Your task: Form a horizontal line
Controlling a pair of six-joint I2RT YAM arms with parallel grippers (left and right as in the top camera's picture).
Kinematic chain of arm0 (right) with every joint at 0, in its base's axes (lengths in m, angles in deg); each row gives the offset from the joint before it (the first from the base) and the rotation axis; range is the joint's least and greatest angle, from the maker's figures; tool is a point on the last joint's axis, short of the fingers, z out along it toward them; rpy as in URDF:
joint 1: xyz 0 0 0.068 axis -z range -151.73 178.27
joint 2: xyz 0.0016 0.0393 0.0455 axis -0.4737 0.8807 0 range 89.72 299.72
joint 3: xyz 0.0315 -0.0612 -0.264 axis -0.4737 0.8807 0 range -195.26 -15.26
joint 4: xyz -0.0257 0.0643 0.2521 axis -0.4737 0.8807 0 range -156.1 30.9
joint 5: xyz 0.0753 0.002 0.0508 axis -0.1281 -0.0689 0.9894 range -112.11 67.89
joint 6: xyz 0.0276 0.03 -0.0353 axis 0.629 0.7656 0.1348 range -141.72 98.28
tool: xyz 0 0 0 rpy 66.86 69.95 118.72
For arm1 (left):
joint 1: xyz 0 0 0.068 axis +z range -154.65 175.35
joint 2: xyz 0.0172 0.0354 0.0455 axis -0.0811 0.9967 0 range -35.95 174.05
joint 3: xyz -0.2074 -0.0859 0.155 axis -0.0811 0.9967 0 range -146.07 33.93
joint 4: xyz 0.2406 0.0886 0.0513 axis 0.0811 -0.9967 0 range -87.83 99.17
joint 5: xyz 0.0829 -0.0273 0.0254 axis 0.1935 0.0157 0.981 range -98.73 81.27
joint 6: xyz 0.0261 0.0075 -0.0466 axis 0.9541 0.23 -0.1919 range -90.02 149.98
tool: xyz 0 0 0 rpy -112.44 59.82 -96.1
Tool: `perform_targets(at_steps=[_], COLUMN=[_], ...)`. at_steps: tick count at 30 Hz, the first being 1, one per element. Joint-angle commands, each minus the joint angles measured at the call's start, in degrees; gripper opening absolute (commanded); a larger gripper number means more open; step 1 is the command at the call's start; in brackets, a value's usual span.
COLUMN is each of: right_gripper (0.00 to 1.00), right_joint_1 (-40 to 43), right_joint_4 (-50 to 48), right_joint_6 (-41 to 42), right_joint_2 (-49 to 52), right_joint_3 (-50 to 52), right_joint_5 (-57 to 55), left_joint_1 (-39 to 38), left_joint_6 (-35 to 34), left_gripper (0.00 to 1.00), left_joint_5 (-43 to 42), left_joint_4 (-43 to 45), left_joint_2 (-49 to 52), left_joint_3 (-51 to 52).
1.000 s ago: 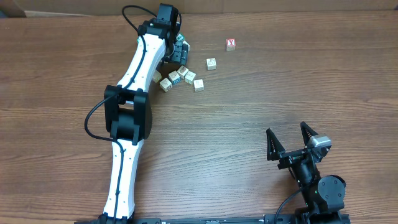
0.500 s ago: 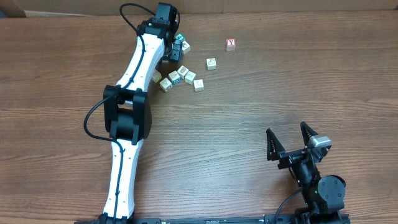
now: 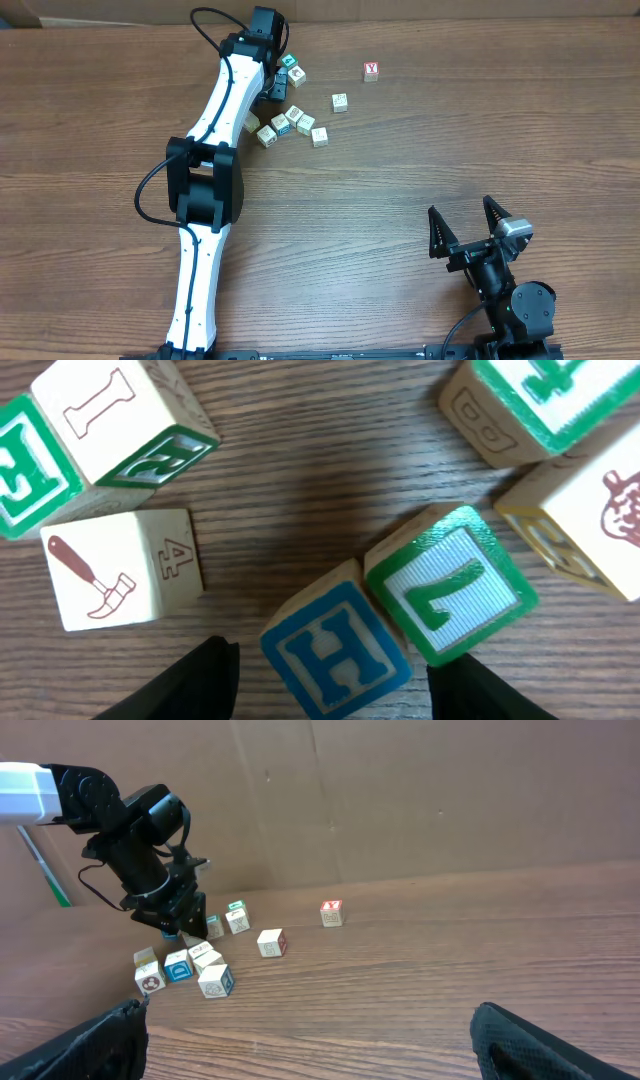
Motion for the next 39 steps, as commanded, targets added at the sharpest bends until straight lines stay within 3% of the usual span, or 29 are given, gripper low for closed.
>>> perform_targets(at_steps=[1, 4, 9, 14, 18, 25, 35, 39], right_gripper=[1.0, 1.0, 1.0, 1.0, 1.0, 1.0, 1.0, 1.0], right_joint_1=[0.2, 0.2, 0.2, 0.2, 0.2, 0.2, 0.2, 0.2], right_joint_4=[-0.2, -0.2, -0.2, -0.2, -0.2, -0.2, -0.2, -0.2], right_joint_6=[0.15, 0.15, 0.15, 0.15, 0.15, 0.15, 0.15, 0.15], right_joint_2=[-0.31, -0.31, -0.31, -0.31, -0.31, -0.31, -0.31, -0.31], right_joint_3=[0.59, 0.59, 0.59, 0.59, 0.59, 0.59, 0.59, 0.59], right_joint_5=[-0.44, -0.44, -0.44, -0.44, -0.44, -0.44, -0.44, -0.44], left_joint_1=[0.26, 0.28, 0.33, 0.31, 0.31, 0.31, 1.64, 2.19], left_joint_6=[-3.02, -2.97, -2.95, -2.99, -4.22, -5.79, -5.84, -5.79], left_gripper=[0.61, 0.63, 0.75, 0.76, 0.7, 0.72, 0.49, 0.48], left_joint_5=[1.36, 1.36, 1.29, 1.14, 1.14, 1.18, 1.36, 1.38], left_joint_4=[0.7, 1.53, 2.51, 2.86, 2.62, 5.18, 4.55, 3.15], left_joint_2=[0.79, 0.79, 0.79, 0.9, 0.9, 0.9, 0.9, 0.9], left_joint_3=[-0.55, -0.55, -0.55, -0.35, 0.04, 4.39, 5.03, 5.03])
